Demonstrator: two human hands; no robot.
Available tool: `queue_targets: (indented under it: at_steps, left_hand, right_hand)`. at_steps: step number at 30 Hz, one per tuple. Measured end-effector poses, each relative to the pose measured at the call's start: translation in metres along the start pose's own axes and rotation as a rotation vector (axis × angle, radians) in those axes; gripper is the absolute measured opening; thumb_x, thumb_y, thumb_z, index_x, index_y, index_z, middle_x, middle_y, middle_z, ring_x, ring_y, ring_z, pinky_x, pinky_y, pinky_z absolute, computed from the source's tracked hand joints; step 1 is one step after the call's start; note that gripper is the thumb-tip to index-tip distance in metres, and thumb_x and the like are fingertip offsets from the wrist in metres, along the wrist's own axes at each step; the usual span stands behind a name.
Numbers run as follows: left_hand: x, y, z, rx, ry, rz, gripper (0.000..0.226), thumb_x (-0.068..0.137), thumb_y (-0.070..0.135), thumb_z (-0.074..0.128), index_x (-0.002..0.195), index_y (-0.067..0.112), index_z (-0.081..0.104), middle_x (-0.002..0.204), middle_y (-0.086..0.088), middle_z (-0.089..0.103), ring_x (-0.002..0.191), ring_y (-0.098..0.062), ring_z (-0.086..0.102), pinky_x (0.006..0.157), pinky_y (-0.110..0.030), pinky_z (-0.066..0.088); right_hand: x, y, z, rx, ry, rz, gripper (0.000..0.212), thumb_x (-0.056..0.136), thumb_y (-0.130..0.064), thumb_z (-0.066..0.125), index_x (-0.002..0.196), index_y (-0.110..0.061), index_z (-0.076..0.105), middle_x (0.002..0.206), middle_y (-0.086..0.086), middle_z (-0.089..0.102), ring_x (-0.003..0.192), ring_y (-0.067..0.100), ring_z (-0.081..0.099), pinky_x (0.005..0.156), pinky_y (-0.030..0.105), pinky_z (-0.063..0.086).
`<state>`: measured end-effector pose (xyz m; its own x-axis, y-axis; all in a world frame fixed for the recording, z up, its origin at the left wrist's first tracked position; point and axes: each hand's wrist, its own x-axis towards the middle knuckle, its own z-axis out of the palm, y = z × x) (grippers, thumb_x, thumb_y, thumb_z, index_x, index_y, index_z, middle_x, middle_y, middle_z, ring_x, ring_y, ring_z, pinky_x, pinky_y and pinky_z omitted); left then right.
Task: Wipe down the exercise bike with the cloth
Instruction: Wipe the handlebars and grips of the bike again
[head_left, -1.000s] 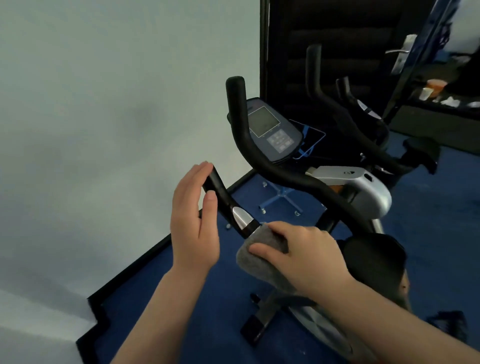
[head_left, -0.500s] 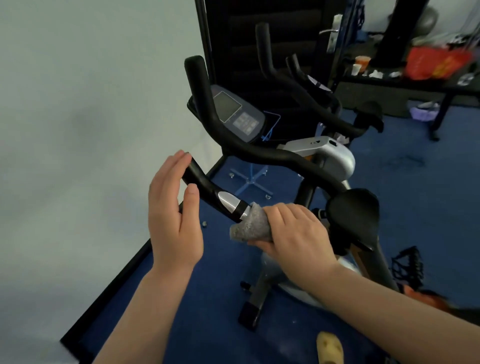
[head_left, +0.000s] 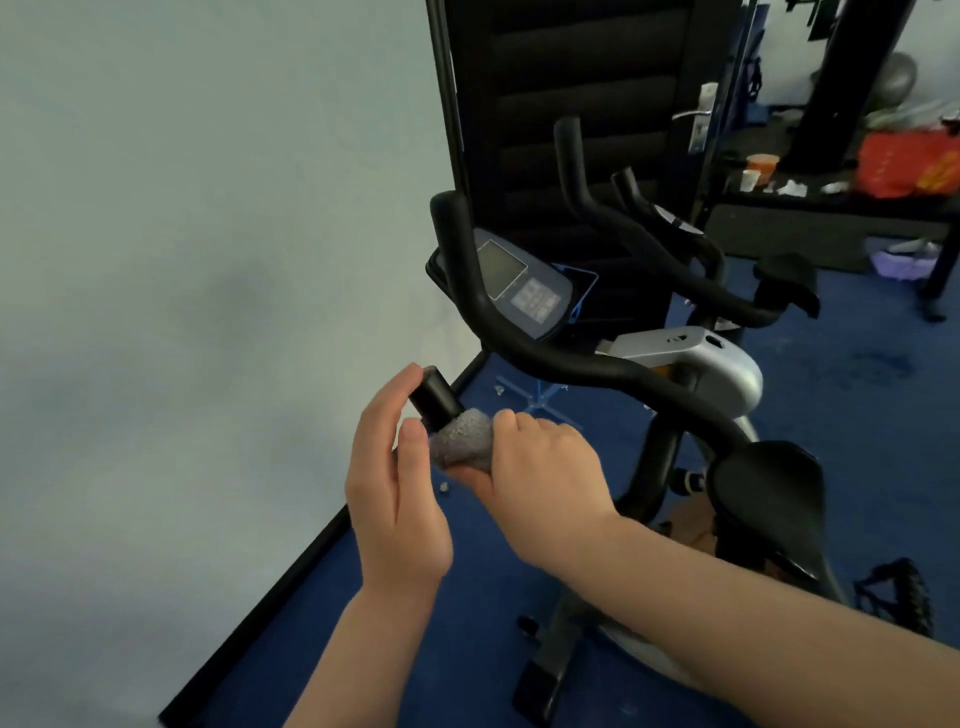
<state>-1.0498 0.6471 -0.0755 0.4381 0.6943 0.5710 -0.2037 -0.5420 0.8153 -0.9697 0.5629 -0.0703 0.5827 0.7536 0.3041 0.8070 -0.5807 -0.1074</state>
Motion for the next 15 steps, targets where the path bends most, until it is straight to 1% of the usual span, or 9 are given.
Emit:
queue_targets:
  at_steps: [1, 2, 3, 4, 6, 8, 10, 12, 15]
  left_hand:
    - [0.002, 0.001, -0.001, -0.015, 0.014, -0.004, 0.036, 0.098, 0.020, 0.034, 0.126, 0.016, 0.055, 0.127, 0.009, 0.058, 0.122, -0.010, 0.051, 0.096, -0.015, 0.039]
    - [0.004, 0.002, -0.003, -0.028, 0.021, -0.012, 0.035, 0.098, 0.018, 0.034, 0.125, 0.014, 0.056, 0.125, 0.009, 0.059, 0.121, -0.009, 0.052, 0.094, -0.013, 0.040]
    - [0.006, 0.003, -0.004, -0.033, 0.019, -0.019, 0.034, 0.098, 0.019, 0.035, 0.124, 0.013, 0.056, 0.123, 0.009, 0.060, 0.119, -0.008, 0.053, 0.092, -0.012, 0.040]
    - [0.008, 0.004, -0.006, -0.029, 0.011, -0.023, 0.034, 0.098, 0.021, 0.035, 0.123, 0.013, 0.057, 0.121, 0.010, 0.061, 0.118, -0.007, 0.054, 0.092, -0.013, 0.040]
    - [0.011, 0.008, -0.009, -0.015, -0.014, -0.029, 0.035, 0.097, 0.026, 0.036, 0.123, 0.015, 0.056, 0.120, 0.013, 0.061, 0.117, -0.007, 0.054, 0.093, -0.014, 0.041]
    - [0.013, 0.013, -0.011, -0.002, -0.038, -0.044, 0.034, 0.097, 0.026, 0.036, 0.125, 0.019, 0.053, 0.122, 0.015, 0.059, 0.118, -0.006, 0.053, 0.093, -0.013, 0.040]
    - [0.013, 0.018, -0.013, 0.009, -0.055, -0.056, 0.034, 0.097, 0.026, 0.037, 0.128, 0.021, 0.051, 0.124, 0.017, 0.057, 0.119, -0.004, 0.051, 0.093, -0.012, 0.039]
    - [0.013, 0.022, -0.018, 0.024, -0.066, -0.052, 0.036, 0.097, 0.027, 0.037, 0.131, 0.021, 0.048, 0.127, 0.019, 0.054, 0.122, -0.001, 0.049, 0.095, -0.011, 0.037]
    - [0.007, 0.025, -0.027, 0.054, -0.070, -0.044, 0.038, 0.098, 0.030, 0.036, 0.135, 0.024, 0.045, 0.134, 0.024, 0.049, 0.128, 0.003, 0.041, 0.096, -0.005, 0.031]
  right_hand:
    - [0.009, -0.005, -0.001, 0.017, 0.005, -0.037, 0.039, 0.091, -0.059, 0.041, 0.087, -0.021, 0.039, 0.072, 0.001, 0.037, 0.066, 0.019, 0.047, 0.061, 0.032, 0.032]
    - [0.017, -0.009, -0.002, 0.040, 0.010, -0.073, 0.031, 0.092, -0.054, 0.046, 0.094, -0.023, 0.046, 0.075, 0.002, 0.042, 0.069, 0.021, 0.053, 0.061, 0.033, 0.034]
    - [0.023, -0.013, -0.003, 0.080, 0.014, -0.085, 0.030, 0.092, -0.052, 0.049, 0.101, -0.023, 0.049, 0.079, 0.004, 0.048, 0.075, 0.024, 0.058, 0.061, 0.033, 0.036]
    - [0.028, -0.015, -0.004, 0.134, 0.007, -0.066, 0.036, 0.092, -0.053, 0.046, 0.103, -0.020, 0.049, 0.086, 0.006, 0.053, 0.079, 0.025, 0.060, 0.062, 0.033, 0.036]
    - [0.036, -0.017, -0.005, 0.240, -0.008, -0.015, 0.048, 0.092, -0.058, 0.038, 0.102, -0.011, 0.047, 0.094, 0.007, 0.057, 0.085, 0.025, 0.059, 0.066, 0.031, 0.036]
    - [0.041, -0.019, -0.007, 0.321, -0.003, -0.012, 0.049, 0.092, -0.057, 0.037, 0.101, -0.009, 0.046, 0.097, 0.007, 0.057, 0.087, 0.024, 0.058, 0.068, 0.031, 0.036]
    - [0.043, -0.021, -0.013, 0.413, -0.006, -0.013, 0.045, 0.092, -0.055, 0.037, 0.098, -0.010, 0.044, 0.094, 0.004, 0.053, 0.088, 0.024, 0.056, 0.070, 0.031, 0.036]
    - [0.043, -0.024, -0.019, 0.531, 0.003, 0.000, 0.038, 0.093, -0.051, 0.042, 0.094, -0.012, 0.042, 0.092, 0.000, 0.051, 0.089, 0.023, 0.055, 0.073, 0.033, 0.039]
    - [0.036, -0.021, -0.029, 0.701, 0.066, 0.084, 0.030, 0.091, -0.047, 0.049, 0.098, -0.018, 0.049, 0.095, -0.004, 0.058, 0.090, 0.017, 0.057, 0.076, 0.036, 0.047]
